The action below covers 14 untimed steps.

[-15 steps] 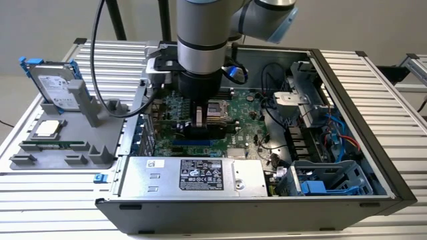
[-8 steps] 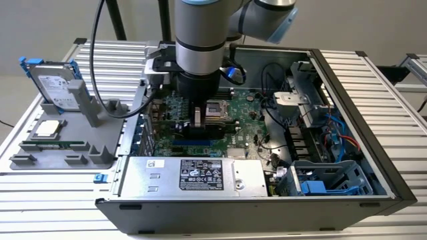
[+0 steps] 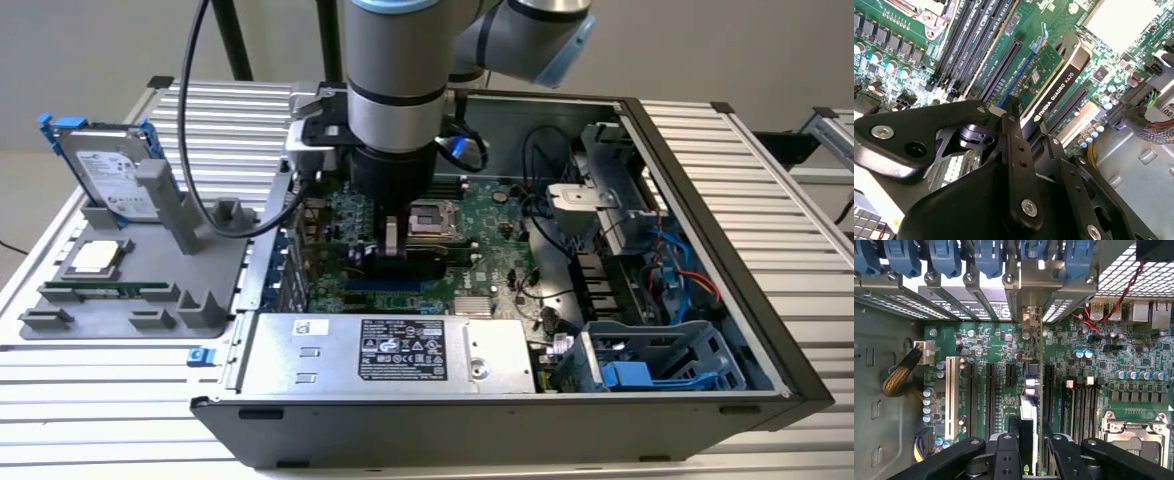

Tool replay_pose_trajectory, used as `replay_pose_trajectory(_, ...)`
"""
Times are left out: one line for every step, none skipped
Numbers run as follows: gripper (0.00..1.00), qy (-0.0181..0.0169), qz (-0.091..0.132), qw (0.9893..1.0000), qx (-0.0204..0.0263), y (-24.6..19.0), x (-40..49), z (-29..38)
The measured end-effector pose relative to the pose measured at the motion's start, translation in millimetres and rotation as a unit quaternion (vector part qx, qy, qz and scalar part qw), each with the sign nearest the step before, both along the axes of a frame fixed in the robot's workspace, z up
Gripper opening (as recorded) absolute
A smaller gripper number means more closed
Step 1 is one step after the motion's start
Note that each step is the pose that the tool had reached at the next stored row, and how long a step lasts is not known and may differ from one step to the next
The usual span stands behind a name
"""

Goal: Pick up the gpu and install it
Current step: 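Insert the gpu into the slot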

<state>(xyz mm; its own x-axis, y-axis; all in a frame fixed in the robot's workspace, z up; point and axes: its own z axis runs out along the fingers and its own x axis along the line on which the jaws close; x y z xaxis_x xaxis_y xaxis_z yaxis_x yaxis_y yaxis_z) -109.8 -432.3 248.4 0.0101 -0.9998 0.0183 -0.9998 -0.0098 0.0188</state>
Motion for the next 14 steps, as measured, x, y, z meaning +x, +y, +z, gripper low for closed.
replay_pose_trajectory(0.0,0.0,0.0,1.0,0.0,0.0,-0.1,-0.5)
replay_pose_trajectory(0.0,0.0001,0.0,1.0,-0.0001,0.0,-0.1,-0.7)
replay_pose_trajectory(0.0,0.0001,0.0,1.0,-0.0001,0.0,-0.2,-0.9)
replay_pose_trajectory(0.0,0.0,0.0,1.0,-0.0001,0.0,-0.2,-1.3)
replay_pose_trajectory(0.0,0.0,0.0,1.0,0.0,0.0,-0.2,-1.7)
replay_pose_trajectory(0.0,0.0,0.0,1.0,0.0,0.0,-0.1,-2.2)
replay_pose_trajectory(0.0,0.0001,0.0,1.0,-0.0001,0.0,-0.2,-2.7)
replay_pose_trajectory(0.0,0.0001,0.0,1.0,-0.0002,0.0,-0.2,-3.1)
replay_pose_trajectory(0.0,0.0002,0.0,1.0,-0.0002,-0.1,-0.2,-3.5)
replay_pose_trajectory(0.0,0.0002,0.0,1.0,-0.0002,-0.1,-0.2,-3.8)
replay_pose_trajectory(0.0,0.0002,0.0,1.0,-0.0002,-0.1,-0.2,-4.2)
replay_pose_trajectory(0.0,0.0002,0.0,1.0,-0.0002,-0.1,-0.2,-4.6)
replay_pose_trajectory(0.0,0.0002,0.0,1.0,-0.0002,0.0,-0.2,-4.8)
replay_pose_trajectory(0.0,0.0001,0.0,1.0,-0.0002,0.0,-0.2,-5.0)
